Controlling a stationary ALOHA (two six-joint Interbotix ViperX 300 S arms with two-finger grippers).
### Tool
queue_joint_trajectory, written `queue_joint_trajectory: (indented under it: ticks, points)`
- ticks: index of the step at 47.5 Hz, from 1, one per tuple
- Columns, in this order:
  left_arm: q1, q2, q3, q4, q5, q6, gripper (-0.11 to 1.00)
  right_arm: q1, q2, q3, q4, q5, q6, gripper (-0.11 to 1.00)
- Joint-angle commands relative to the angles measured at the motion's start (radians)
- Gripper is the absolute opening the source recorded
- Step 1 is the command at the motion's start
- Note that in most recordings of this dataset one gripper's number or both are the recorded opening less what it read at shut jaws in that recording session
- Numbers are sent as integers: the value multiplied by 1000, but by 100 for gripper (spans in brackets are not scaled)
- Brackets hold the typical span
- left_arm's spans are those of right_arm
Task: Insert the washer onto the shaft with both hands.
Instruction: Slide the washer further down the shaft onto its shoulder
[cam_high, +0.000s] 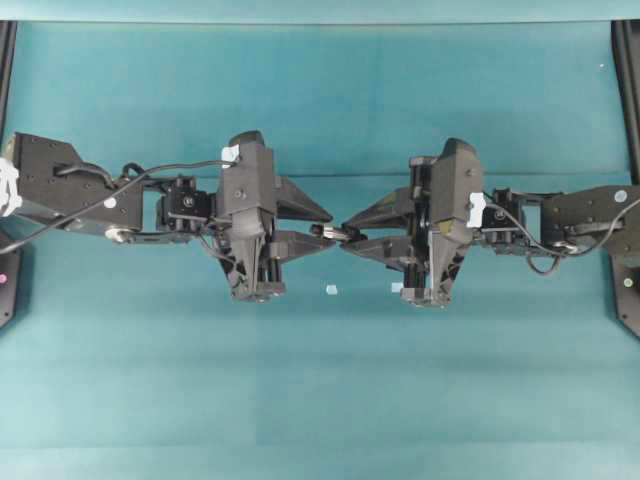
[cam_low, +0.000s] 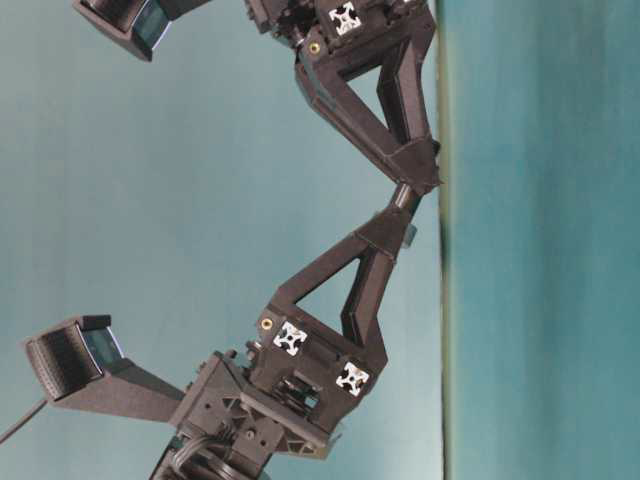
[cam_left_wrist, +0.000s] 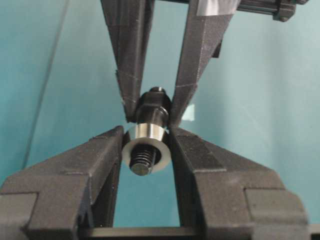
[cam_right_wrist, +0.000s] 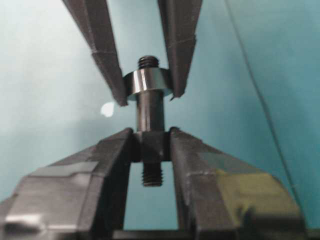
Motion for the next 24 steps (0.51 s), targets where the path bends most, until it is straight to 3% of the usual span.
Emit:
queue_joint_trajectory:
  ticks: [1,24]
  points:
    - [-8,-3,-34,2,0,-2,34,-5,-8,-31,-2,-11,2,0]
    - [-9,15,-71,2,103,2,34,-5,0,-43,-2,-14,0,0]
